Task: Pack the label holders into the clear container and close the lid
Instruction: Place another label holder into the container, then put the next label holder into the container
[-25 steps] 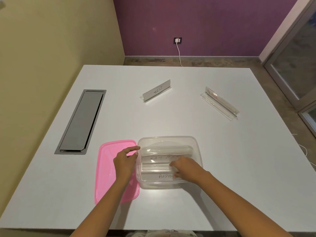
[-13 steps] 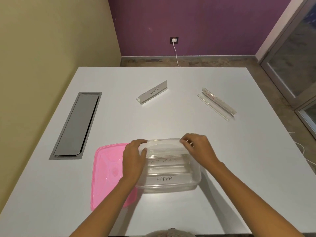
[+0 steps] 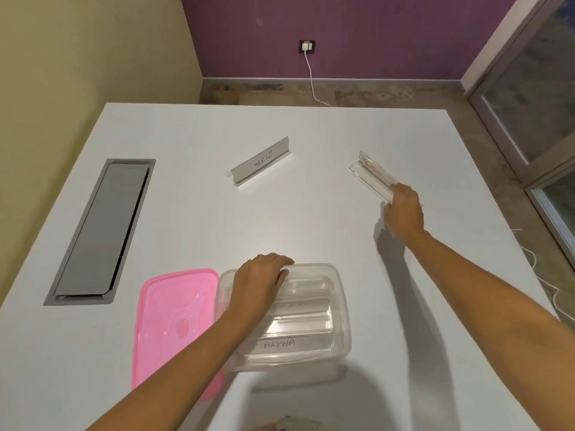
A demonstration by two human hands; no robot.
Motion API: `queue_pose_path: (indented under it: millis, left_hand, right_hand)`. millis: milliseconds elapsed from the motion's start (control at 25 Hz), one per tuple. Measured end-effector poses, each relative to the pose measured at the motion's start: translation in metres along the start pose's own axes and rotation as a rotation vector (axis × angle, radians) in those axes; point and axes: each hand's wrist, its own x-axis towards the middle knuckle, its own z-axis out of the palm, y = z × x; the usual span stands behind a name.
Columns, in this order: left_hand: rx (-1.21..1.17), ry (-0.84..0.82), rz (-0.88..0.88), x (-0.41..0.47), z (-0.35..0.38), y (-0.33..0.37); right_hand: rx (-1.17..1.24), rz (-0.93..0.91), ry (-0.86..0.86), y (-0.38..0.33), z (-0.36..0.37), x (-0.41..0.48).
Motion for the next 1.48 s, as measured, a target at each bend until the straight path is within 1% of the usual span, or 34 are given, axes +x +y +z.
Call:
queue_pose_path:
  millis: [120, 200, 280, 360, 560, 760, 920, 1080, 1240, 1320, 1400, 1480]
  left_hand:
    - [-0.009, 0.001, 0.011, 0.006, -0.002, -0.003]
    - [-0.011, -0.004, -0.001, 0.010, -0.003, -0.006]
    - [-0.020, -0.020, -0.020, 0.012, -0.003, -0.006]
    - [-0.032, -0.031, -0.028, 0.015, -0.002, -0.006]
    - [-0.037, -0.053, -0.050, 0.016, -0.004, -0.006]
    - [-0.047, -0.061, -0.063, 0.015, -0.007, -0.003]
    - [-0.040, -0.068, -0.073, 0.014, -0.007, -0.003]
    - [-0.047, -0.059, -0.078, 0.013, -0.008, -0.002]
    - [-0.133, -0.066, -0.102, 0.010, -0.012, -0.003]
    - [-0.221, -0.059, -0.118, 0.008, -0.015, -0.001]
    - [-0.415, -0.012, -0.165, 0.007, -0.020, 0.003]
    - [-0.664, 0.022, -0.279, 0.007, -0.030, 0.009]
  right_hand:
    - [-0.106, 0.073, -0.018, 0.019, 0.005, 0.028]
    - [-0.184, 0.117, -0.075, 0.027, 0.008, 0.040]
    - [-0.259, 0.133, -0.119, 0.031, 0.011, 0.047]
    - [-0.290, 0.141, -0.111, 0.033, 0.014, 0.051]
    - [-0.267, 0.156, -0.085, 0.037, 0.017, 0.049]
    - [-0.194, 0.175, -0.019, 0.034, 0.015, 0.028]
    - [-0.198, 0.153, -0.026, 0.032, 0.013, 0.005]
    - [-0.186, 0.149, 0.043, 0.023, 0.006, -0.012]
    - [-0.135, 0.153, 0.113, 0.006, -0.006, -0.036]
    - [-0.092, 0.125, 0.151, -0.004, -0.014, -0.054]
    - [0.002, 0.029, 0.229, -0.017, -0.023, -0.076]
    - [0.082, -0.117, 0.345, -0.030, -0.032, -0.098]
